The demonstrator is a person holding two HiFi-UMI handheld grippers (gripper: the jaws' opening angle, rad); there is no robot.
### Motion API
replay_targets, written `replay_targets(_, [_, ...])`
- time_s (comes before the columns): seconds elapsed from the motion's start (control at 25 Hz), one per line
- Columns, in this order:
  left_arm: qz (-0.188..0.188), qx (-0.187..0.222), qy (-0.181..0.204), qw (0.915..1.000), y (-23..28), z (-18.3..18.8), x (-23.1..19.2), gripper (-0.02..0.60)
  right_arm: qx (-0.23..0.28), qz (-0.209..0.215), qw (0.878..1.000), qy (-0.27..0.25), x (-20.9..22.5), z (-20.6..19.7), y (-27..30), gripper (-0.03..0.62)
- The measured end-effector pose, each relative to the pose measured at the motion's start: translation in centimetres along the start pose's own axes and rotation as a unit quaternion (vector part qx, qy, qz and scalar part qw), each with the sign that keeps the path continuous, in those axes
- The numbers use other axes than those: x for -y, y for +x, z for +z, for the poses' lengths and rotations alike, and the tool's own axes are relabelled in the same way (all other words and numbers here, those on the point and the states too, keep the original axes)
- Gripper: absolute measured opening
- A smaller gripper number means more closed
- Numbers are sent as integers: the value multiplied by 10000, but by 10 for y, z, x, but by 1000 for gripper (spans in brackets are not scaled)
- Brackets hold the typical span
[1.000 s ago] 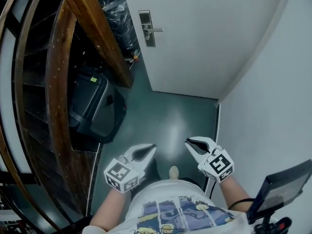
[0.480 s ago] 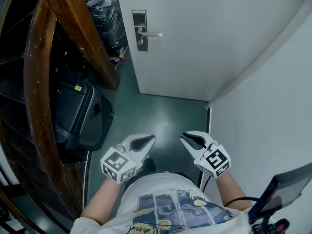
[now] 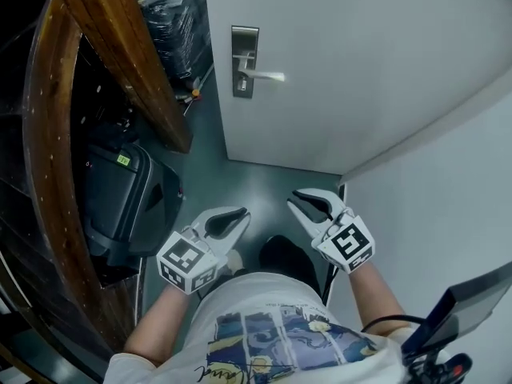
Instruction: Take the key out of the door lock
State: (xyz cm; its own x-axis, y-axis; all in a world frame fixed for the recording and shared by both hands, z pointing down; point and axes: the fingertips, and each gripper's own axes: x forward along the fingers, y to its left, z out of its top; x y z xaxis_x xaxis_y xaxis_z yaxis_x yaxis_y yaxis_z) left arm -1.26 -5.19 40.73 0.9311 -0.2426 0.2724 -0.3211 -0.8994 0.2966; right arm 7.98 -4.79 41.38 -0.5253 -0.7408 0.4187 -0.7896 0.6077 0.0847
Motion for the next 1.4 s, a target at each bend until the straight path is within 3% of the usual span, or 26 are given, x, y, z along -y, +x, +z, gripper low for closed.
replay_targets(0.44, [848, 273, -525, 9946, 61, 42, -101, 67, 231, 450, 9939, -982, 154, 57, 93, 91])
replay_targets(0.64, [1317, 414, -759, 9875, 86, 57, -141, 77, 251, 755, 9862, -1450, 202, 79, 141, 135])
replay_targets(0.96, [1859, 589, -1173, 9738, 106, 62, -188, 97, 43, 1245, 9745, -1866, 225, 81, 200, 153])
replay_targets(1.4, [2131, 822, -1767, 9574, 135, 54, -228, 112, 22, 1946, 9638, -1822, 220, 65, 235, 153])
